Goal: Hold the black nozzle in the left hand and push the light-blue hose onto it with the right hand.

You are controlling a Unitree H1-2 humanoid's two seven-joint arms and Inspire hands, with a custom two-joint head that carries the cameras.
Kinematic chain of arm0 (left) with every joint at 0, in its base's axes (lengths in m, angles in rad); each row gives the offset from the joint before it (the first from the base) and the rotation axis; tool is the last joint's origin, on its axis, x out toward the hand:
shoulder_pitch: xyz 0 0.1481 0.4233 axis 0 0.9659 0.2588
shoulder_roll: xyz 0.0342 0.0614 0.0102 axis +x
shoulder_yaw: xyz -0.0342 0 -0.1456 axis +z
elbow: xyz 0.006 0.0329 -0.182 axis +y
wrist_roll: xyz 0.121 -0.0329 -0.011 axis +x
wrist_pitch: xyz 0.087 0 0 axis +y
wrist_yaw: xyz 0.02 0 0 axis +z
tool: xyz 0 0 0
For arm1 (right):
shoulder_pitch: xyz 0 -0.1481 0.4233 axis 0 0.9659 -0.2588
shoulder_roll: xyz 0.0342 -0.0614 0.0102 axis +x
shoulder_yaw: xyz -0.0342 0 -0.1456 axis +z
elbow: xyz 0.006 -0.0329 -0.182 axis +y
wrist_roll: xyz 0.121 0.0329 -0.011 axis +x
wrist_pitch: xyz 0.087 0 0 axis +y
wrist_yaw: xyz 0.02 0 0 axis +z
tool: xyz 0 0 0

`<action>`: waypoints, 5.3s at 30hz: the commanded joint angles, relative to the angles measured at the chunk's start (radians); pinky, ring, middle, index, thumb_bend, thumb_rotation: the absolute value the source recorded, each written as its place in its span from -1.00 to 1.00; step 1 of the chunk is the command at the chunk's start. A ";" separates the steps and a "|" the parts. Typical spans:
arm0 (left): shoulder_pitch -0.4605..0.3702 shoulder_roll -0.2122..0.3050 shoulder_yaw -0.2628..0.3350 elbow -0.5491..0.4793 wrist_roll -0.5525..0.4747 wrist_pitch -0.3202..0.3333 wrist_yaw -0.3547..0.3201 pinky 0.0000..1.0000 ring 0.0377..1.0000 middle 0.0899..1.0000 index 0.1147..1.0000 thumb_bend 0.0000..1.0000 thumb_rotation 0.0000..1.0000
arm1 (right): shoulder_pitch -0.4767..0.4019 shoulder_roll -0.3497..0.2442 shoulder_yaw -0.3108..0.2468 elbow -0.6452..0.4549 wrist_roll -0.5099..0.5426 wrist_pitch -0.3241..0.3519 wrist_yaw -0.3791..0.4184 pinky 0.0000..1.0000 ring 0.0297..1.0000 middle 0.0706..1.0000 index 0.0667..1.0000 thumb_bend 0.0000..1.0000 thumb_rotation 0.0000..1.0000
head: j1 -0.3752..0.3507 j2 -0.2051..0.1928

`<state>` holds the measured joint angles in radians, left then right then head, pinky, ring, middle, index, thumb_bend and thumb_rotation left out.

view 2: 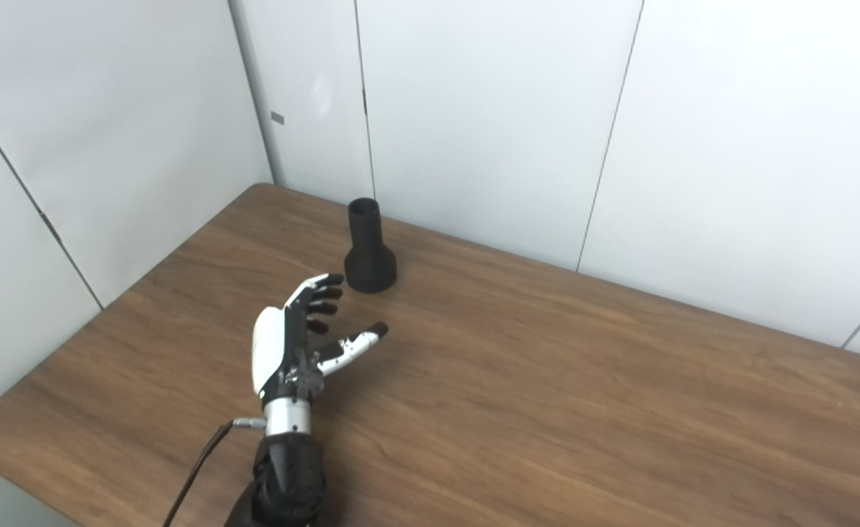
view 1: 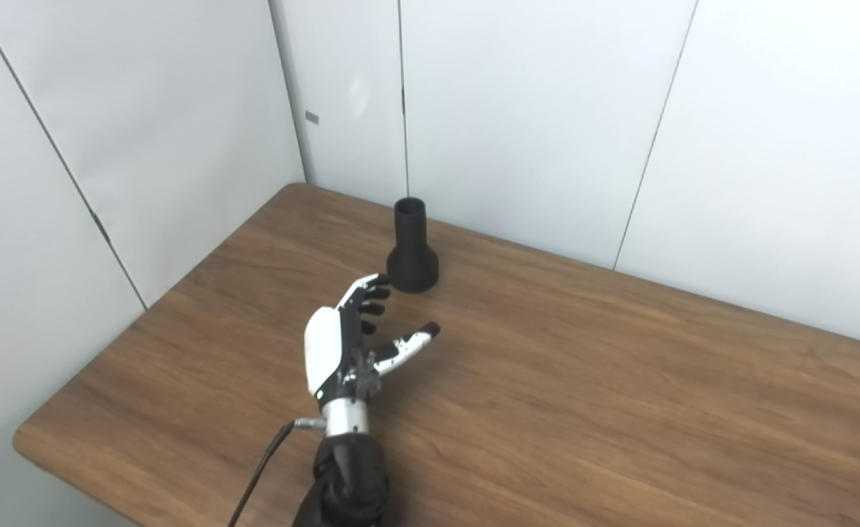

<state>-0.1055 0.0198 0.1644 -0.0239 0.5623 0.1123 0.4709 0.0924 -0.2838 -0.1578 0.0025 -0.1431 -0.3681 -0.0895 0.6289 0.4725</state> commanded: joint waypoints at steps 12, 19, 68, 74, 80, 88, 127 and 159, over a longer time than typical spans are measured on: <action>-0.074 0.051 -0.026 0.010 -0.017 0.082 -0.034 0.34 0.57 0.64 0.70 0.81 -0.38 | -0.033 -0.017 -0.018 0.045 0.006 -0.036 0.013 -0.01 0.23 0.27 0.23 -0.42 -0.57 | 0.001 -0.019; -0.100 0.066 -0.019 0.024 -0.013 0.139 -0.037 0.26 0.52 0.61 0.69 0.91 -0.31 | -0.032 -0.011 -0.023 0.041 0.043 -0.027 0.030 0.02 0.24 0.28 0.23 -0.42 -0.66 | 0.002 -0.020; -0.320 0.346 -0.183 0.301 -0.102 0.357 -0.375 0.50 0.73 0.79 0.88 1.00 -0.45 | -0.024 -0.013 -0.026 0.048 0.071 -0.084 0.078 -0.03 0.14 0.19 -0.08 -0.03 -0.71 | -0.009 -0.043; -0.345 0.362 -0.191 0.349 -0.090 0.357 -0.422 0.55 0.77 0.81 0.86 1.00 -0.42 | -0.019 -0.009 -0.025 0.038 0.073 -0.074 0.078 -0.07 0.11 0.16 -0.08 -0.03 -0.71 | -0.013 -0.041; -0.360 0.376 -0.211 0.381 -0.079 0.350 -0.423 0.54 0.71 0.76 0.80 1.00 -0.40 | -0.018 -0.009 -0.027 0.036 0.062 -0.073 0.075 -0.11 -0.10 0.13 -0.09 -0.02 -0.97 | -0.016 -0.041; -0.361 0.369 -0.206 0.380 -0.025 0.357 -0.455 0.33 0.56 0.62 0.67 1.00 -0.54 | -0.015 -0.008 -0.027 0.025 0.066 -0.056 0.078 -0.10 -0.12 0.11 -0.09 -0.02 -1.00 | -0.021 -0.040; -0.373 0.415 -0.398 0.507 0.190 0.241 -0.253 -0.49 -0.41 -0.31 -0.09 0.05 -1.00 | -0.016 0.002 -0.026 0.013 0.069 -0.034 0.074 -0.14 -0.15 0.03 -0.08 -0.02 -1.00 | -0.025 -0.042; -0.296 0.545 -0.427 0.453 0.150 -0.137 -0.204 -0.60 -0.58 -0.16 -0.17 0.05 -1.00 | -0.005 0.063 -0.005 -0.049 -0.024 -0.033 0.039 -0.18 -0.10 0.13 -0.07 -0.02 -1.00 | -0.245 -0.009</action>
<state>-0.3995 0.5512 -0.2541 0.4403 0.7129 0.0130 0.2809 0.0906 -0.2267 -0.1694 -0.0278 -0.1622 -0.3839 -0.0377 0.3821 0.4632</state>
